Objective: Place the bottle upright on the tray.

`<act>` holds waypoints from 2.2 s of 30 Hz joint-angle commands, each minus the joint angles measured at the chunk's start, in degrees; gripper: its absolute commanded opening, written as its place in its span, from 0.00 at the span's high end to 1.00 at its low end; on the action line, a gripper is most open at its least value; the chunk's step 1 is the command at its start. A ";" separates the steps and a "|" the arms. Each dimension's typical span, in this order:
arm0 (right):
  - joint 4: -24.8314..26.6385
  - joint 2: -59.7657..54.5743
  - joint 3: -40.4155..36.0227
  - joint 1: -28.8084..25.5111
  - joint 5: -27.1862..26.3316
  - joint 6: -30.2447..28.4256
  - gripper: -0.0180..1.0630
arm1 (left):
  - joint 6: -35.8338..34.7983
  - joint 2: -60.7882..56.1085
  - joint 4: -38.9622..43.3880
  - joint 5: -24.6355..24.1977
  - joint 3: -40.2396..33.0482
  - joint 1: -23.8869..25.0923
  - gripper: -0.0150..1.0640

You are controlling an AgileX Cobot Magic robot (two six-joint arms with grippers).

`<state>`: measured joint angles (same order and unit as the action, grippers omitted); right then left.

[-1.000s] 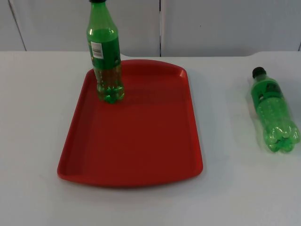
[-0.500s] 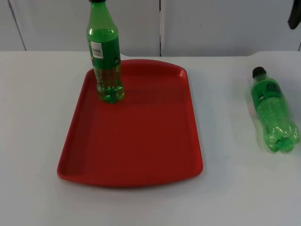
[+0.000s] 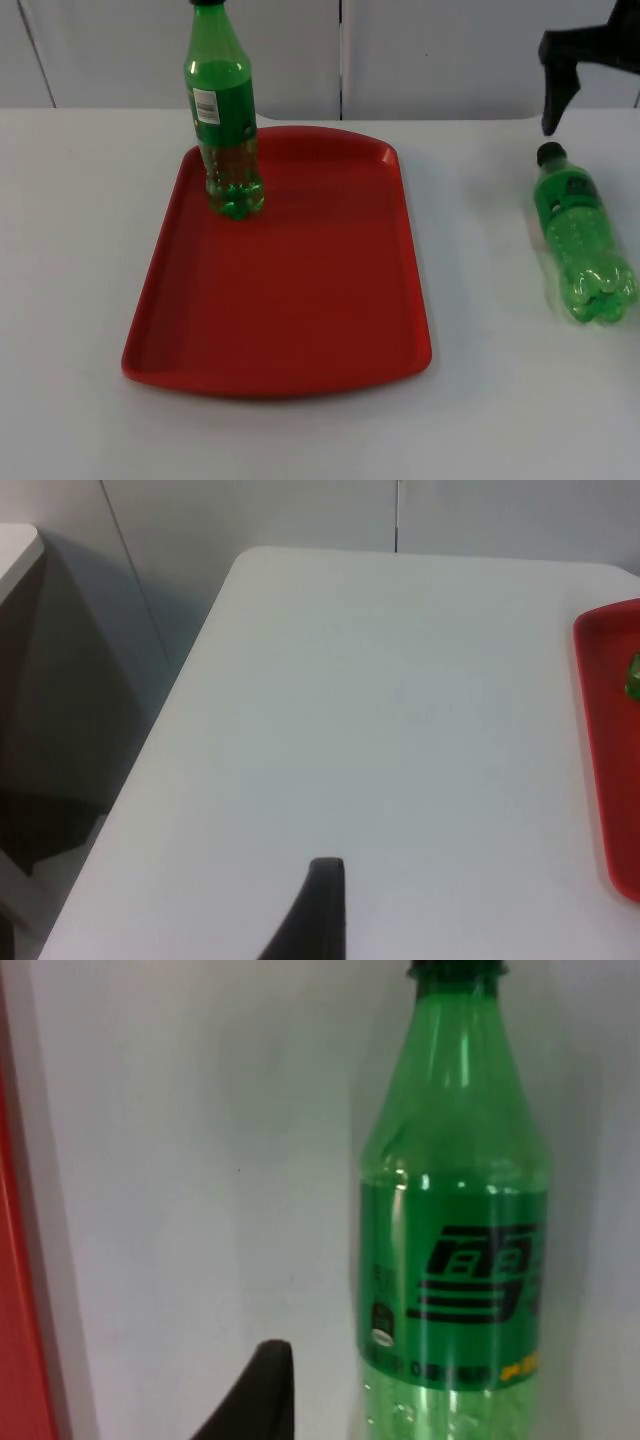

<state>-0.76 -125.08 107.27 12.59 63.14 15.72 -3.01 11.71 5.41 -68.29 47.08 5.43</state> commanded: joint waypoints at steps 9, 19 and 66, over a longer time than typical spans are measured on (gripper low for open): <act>0.76 -6.90 0.32 -0.17 -5.79 0.36 0.02 | -0.29 -0.23 -0.87 0.09 -0.08 -0.23 0.20; 0.76 -13.47 1.79 -0.17 -10.23 0.36 0.02 | -0.29 -0.23 -1.85 0.09 -0.08 -0.23 0.20; -0.59 12.64 1.79 2.10 -17.80 -12.96 0.98 | -0.29 -0.23 -1.58 0.09 -0.08 -0.23 0.20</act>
<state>-1.07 -116.55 108.83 13.52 46.99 5.62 -3.01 11.71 4.19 -68.29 47.08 5.43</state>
